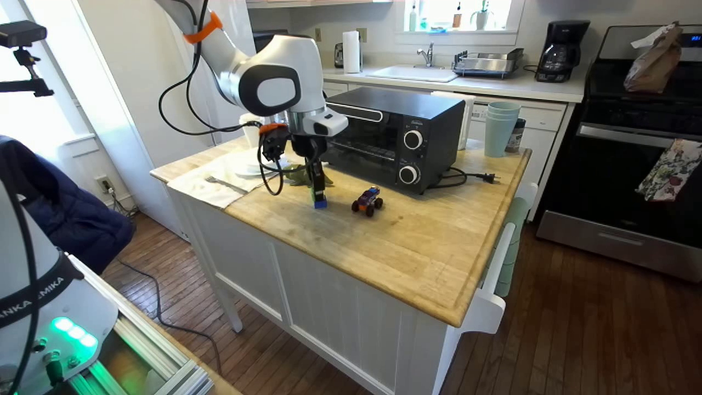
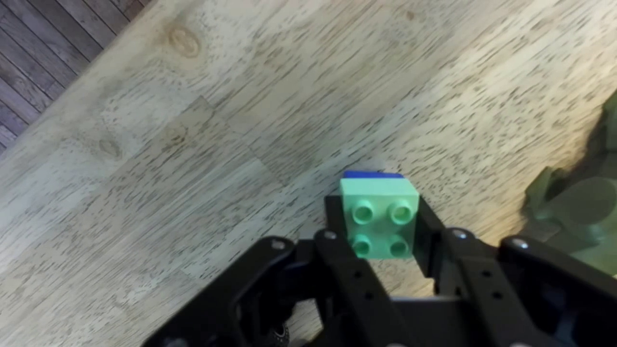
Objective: Pick up the lime green lego block and put it on the blue lego block
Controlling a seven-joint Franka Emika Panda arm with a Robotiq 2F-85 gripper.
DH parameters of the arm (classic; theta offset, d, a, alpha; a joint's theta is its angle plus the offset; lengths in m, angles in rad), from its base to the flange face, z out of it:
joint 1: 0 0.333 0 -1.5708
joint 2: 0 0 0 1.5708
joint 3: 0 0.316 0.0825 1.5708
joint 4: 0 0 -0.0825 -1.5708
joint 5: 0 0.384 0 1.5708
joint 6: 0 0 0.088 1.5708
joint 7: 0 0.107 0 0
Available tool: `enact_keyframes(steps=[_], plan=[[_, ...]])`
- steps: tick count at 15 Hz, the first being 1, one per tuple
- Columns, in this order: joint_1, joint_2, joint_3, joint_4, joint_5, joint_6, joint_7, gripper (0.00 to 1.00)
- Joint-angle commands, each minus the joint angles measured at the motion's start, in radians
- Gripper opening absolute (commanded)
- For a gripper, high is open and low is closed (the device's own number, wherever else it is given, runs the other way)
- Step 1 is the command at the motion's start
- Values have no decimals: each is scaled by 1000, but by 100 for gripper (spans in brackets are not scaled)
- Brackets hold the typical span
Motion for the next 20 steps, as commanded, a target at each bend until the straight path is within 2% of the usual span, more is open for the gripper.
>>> enact_keyframes(steps=[1,20], plan=[[-8,1,11,-7,34,34,-10,11],[-15,25,15,11,49,56,-21,11]])
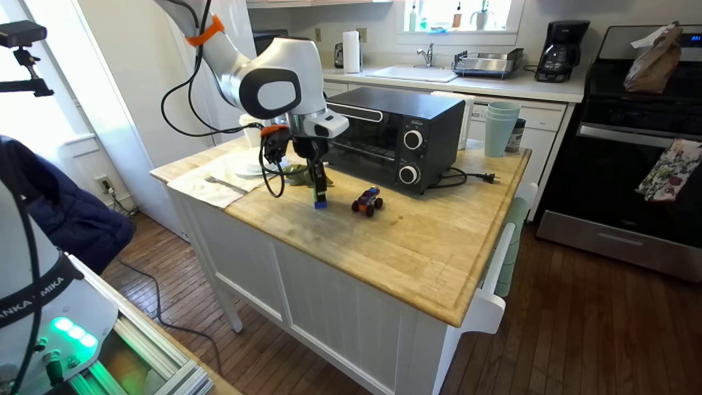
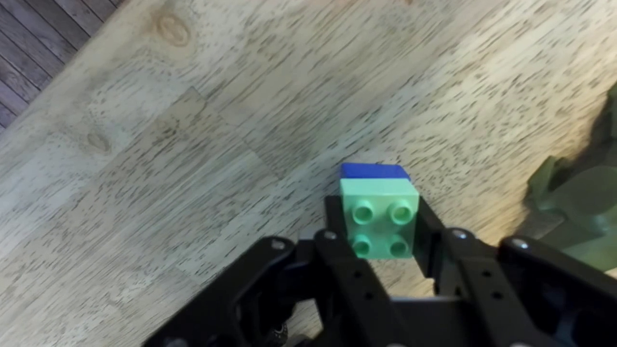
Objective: Pick up the lime green lego block and put it on the blue lego block
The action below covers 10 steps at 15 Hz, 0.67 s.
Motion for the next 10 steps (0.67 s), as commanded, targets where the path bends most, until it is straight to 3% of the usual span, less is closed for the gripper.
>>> enact_keyframes(steps=[1,10], plan=[[-14,11,15,10,40,28,-21,11],[5,33,-4,17,12,19,4,11]])
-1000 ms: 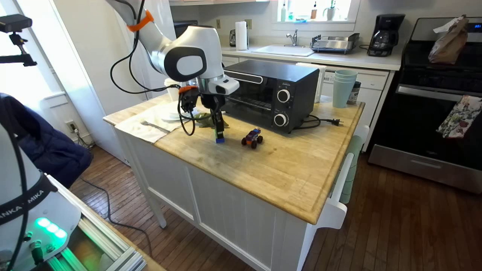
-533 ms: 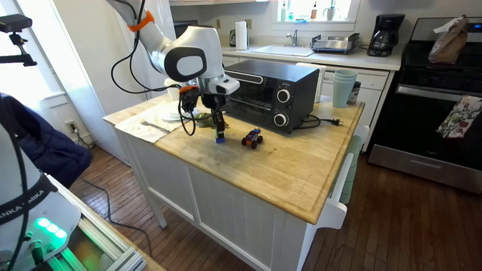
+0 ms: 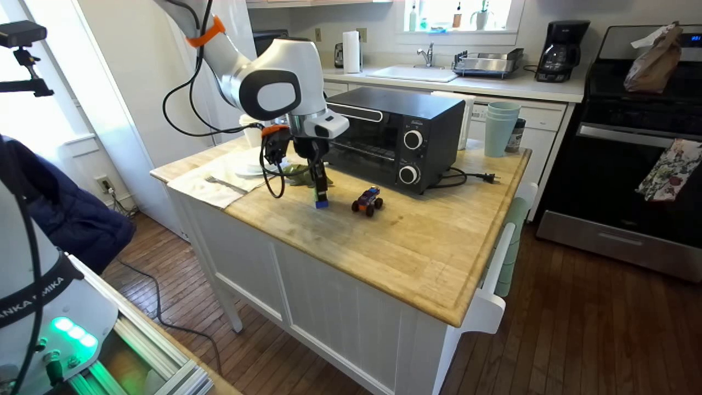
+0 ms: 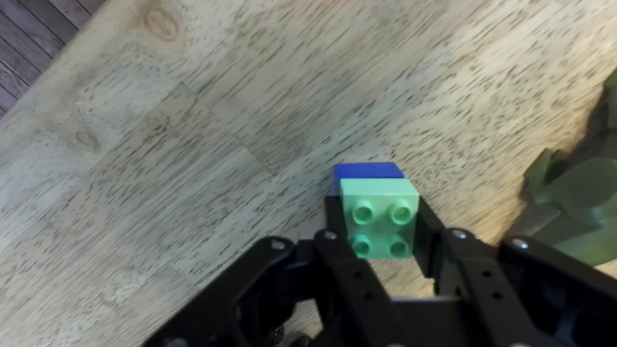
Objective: Pick up the lime green lego block and put it on the blue lego block
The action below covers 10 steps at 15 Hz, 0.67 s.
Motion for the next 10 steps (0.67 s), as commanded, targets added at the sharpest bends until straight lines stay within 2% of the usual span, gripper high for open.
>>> enact_keyframes(steps=[1,10], plan=[[6,28,-7,17,-5,0,6,11],[12,37,-13,22,-28,-2,2,11]])
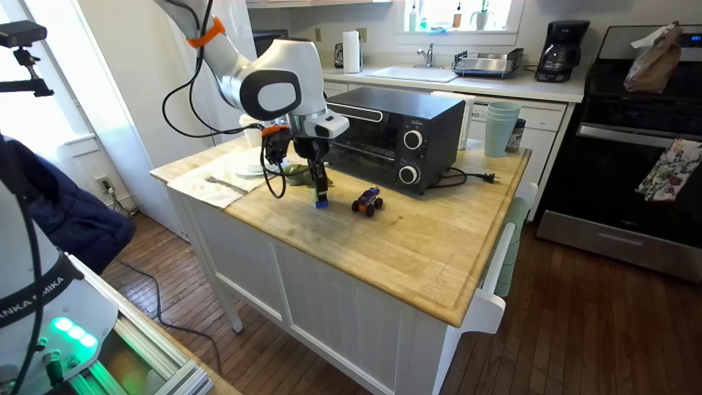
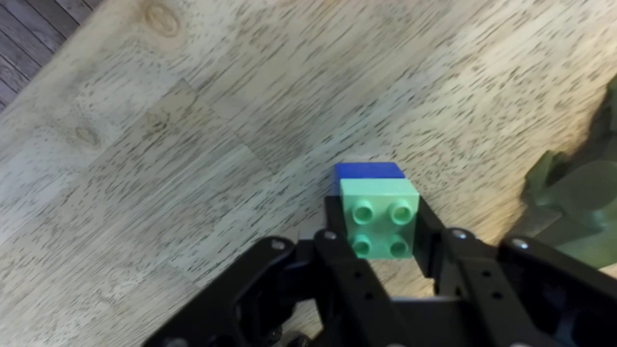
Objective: Pick up the lime green lego block and put it on the blue lego block
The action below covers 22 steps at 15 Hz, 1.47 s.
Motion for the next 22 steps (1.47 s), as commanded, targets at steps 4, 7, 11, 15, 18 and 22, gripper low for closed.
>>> enact_keyframes(steps=[4,7,11,15,18,22], plan=[[5,33,-7,21,-11,-9,-2,68],[1,39,-2,20,-2,-11,-16,89],[-3,37,1,17,2,-8,-27,100],[-16,9,11,16,11,-23,-65,100],[-22,-23,8,16,4,-30,-98,100],[-45,-87,19,11,20,-63,-164,100]])
